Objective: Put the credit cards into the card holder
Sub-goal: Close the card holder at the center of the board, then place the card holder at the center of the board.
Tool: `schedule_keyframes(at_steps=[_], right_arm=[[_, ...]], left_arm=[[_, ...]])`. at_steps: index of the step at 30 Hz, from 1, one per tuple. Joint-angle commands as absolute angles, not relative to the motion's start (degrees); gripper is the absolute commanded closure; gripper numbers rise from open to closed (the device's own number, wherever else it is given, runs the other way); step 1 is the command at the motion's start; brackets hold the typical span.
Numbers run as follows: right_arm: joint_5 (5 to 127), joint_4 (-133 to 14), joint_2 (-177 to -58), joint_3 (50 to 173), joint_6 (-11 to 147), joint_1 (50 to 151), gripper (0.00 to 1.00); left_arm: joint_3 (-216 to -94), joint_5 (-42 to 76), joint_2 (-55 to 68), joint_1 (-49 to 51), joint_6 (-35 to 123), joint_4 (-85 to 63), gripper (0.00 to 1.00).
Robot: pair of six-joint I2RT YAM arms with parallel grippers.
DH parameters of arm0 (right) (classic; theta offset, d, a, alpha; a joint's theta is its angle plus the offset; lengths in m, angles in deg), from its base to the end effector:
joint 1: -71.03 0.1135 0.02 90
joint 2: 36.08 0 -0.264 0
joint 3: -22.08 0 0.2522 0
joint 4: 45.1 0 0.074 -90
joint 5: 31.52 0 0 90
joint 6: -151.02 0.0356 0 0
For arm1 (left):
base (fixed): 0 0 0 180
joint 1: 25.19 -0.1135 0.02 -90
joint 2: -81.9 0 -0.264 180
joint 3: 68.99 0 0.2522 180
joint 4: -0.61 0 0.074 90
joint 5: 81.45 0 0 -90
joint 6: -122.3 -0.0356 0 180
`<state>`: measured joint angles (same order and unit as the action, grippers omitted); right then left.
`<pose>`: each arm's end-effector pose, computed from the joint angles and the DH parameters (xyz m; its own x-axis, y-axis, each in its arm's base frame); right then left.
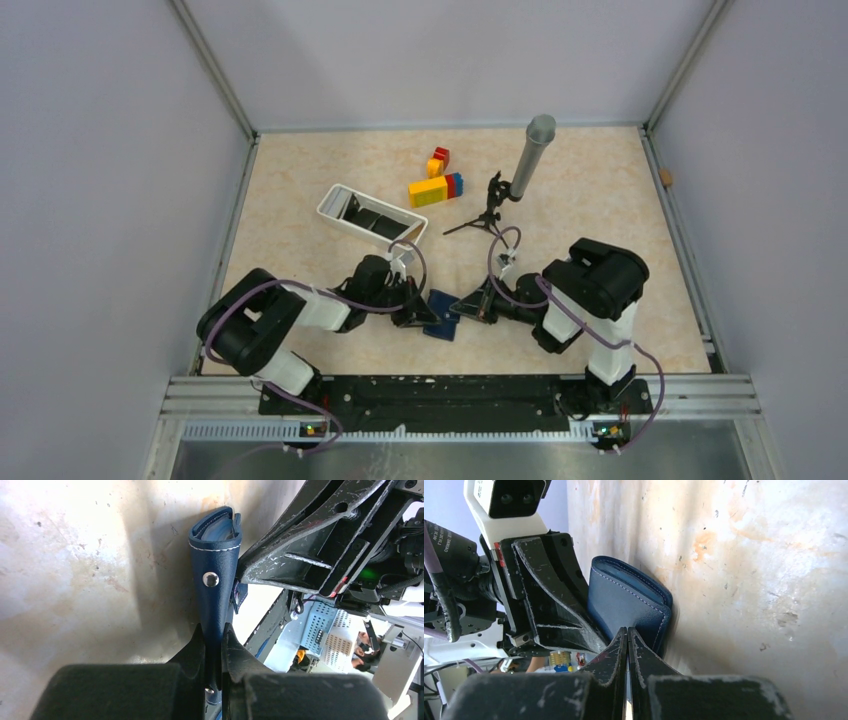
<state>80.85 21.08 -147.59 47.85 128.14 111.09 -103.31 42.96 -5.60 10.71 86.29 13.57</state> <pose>0.1721 0.1624 0.0718 -0.9008 0.3557 -0.2490 -0.1020 0.3840 0.9177 0.1814 -0.1562 0.1086 -0.9816 -0.1133 -0.1537 0.0668 0.5504 -0.8322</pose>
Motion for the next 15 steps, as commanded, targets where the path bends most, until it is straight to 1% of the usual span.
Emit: schedule_keyframes(at_steps=[1,6,11,12,15], right_arm=[[71.40,0.33,-152.05,44.41,121.65,109.88,1.00],[72.46,1.41,-146.97,44.10,118.53,109.94,1.00],[73.71,-3.87,-136.20,45.47,114.66,109.97,1.00],[73.87,-5.73,-132.38,46.00,113.74,109.97,1.00],[72.82,-16.49,-122.51,48.78,109.90,110.01,1.00]], left_arm=[[-101.08,41.40,-7.42,9.50,83.17,6.39,1.00],[-102.17,39.49,-5.91,9.49,81.35,4.27,1.00],[-103.96,35.25,-3.03,9.44,79.31,0.23,1.00],[-104.27,34.35,-2.34,9.45,78.98,-0.57,1.00],[-105.07,32.07,-0.75,9.45,77.95,-2.37,0.93]])
